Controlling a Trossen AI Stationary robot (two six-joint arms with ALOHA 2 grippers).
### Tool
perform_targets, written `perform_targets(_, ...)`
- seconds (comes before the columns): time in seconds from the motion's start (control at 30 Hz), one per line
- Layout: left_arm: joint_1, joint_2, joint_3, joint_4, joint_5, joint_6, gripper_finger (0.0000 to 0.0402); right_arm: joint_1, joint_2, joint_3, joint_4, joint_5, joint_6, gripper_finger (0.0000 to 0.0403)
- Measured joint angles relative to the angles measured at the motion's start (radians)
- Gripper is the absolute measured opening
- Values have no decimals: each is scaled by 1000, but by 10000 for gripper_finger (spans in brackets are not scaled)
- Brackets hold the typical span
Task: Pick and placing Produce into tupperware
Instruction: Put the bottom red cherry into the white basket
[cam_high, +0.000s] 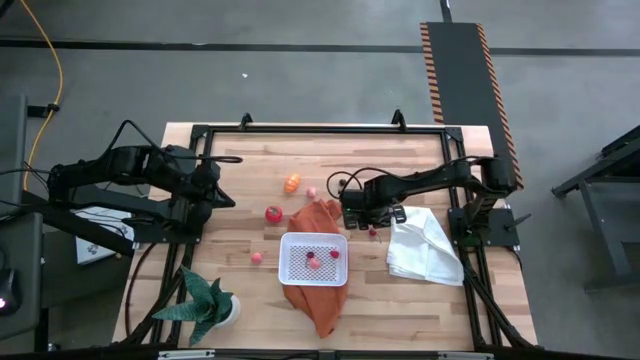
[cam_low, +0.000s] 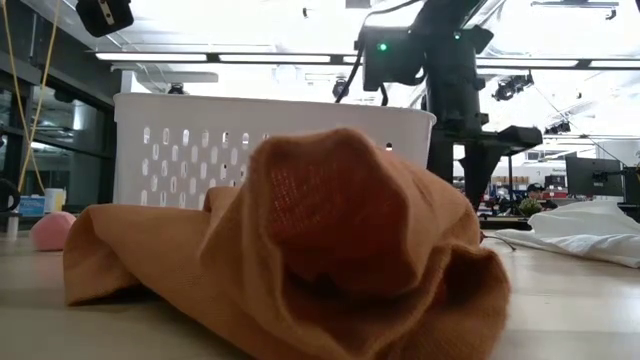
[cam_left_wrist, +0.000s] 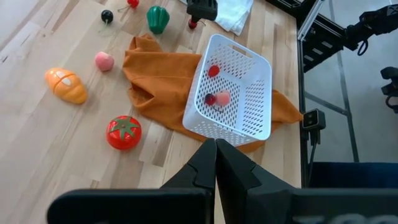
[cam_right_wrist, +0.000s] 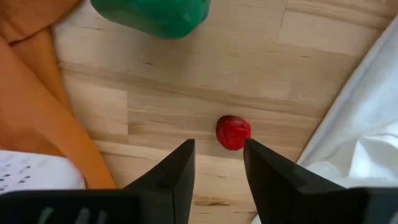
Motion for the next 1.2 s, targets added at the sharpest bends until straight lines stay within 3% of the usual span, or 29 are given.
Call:
perform_targets(0.5, 0, 0, 0, 0, 0, 7, 1, 0, 2, -2, -42, 15, 2, 128)
perform_targets(1.2, 0, 0, 0, -1, 0, 9, 1, 33, 2, -144, 169, -33, 98, 128)
